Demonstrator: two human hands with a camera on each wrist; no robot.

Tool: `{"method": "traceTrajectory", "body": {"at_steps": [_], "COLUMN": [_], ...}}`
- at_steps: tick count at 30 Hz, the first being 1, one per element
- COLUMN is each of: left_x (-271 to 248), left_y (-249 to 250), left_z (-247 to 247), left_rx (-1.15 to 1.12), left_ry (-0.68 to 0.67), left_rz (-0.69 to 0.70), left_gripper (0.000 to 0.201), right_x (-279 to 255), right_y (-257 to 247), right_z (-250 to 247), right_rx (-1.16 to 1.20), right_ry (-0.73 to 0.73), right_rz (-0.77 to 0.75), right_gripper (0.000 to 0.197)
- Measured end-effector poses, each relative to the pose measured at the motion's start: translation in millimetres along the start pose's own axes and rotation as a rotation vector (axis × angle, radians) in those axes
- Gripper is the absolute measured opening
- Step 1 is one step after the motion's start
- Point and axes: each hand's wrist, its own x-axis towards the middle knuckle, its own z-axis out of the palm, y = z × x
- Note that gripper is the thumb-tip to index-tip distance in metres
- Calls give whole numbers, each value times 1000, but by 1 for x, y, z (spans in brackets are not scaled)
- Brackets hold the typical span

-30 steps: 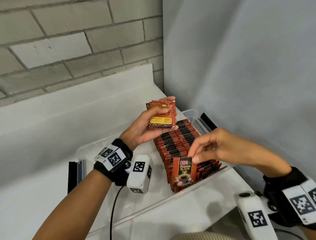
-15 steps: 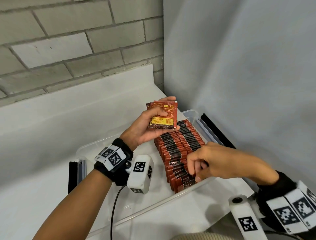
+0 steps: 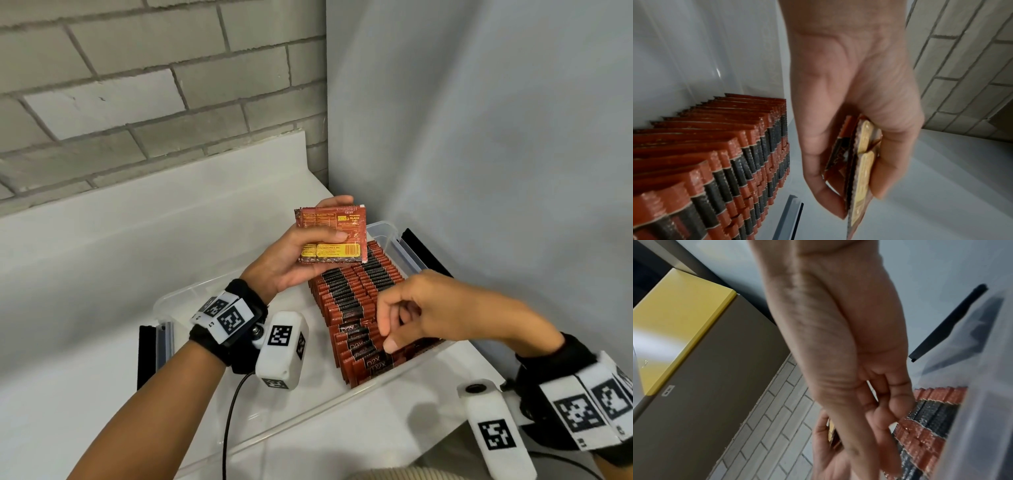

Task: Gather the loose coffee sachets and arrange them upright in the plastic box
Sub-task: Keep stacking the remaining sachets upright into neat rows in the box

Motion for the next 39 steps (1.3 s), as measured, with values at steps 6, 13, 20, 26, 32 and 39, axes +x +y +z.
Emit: {"method": "traceTrajectory", "body": {"at_steps": [6,13,20,26,32,39], "left_x": [2,2,-2,0,0,0], "left_y": [-2,-3,1,-3,-3,-2], "left_z": [1,3,6,5,1,6], "left_rx": [15,41,-88,-48,59,27], "left_ry": [-54,-43,22,-4,-73,21], "left_rz": [3,18,-132,-156,-133,-27], "left_gripper": [66,64,92,60,58,48], "right_x": [11,23,19,20,21,23], "right_y": [-3,-6,-6,-7,-5,-11], "right_z": [-2,7,0,1,6,7], "right_rx": [192,377,532,439,374,694], "right_ry": [411,629,796,877,830,711], "right_rz": [7,-3,-86,-186,-231,25], "right_gripper": [26,16,10,12,19,24]}}
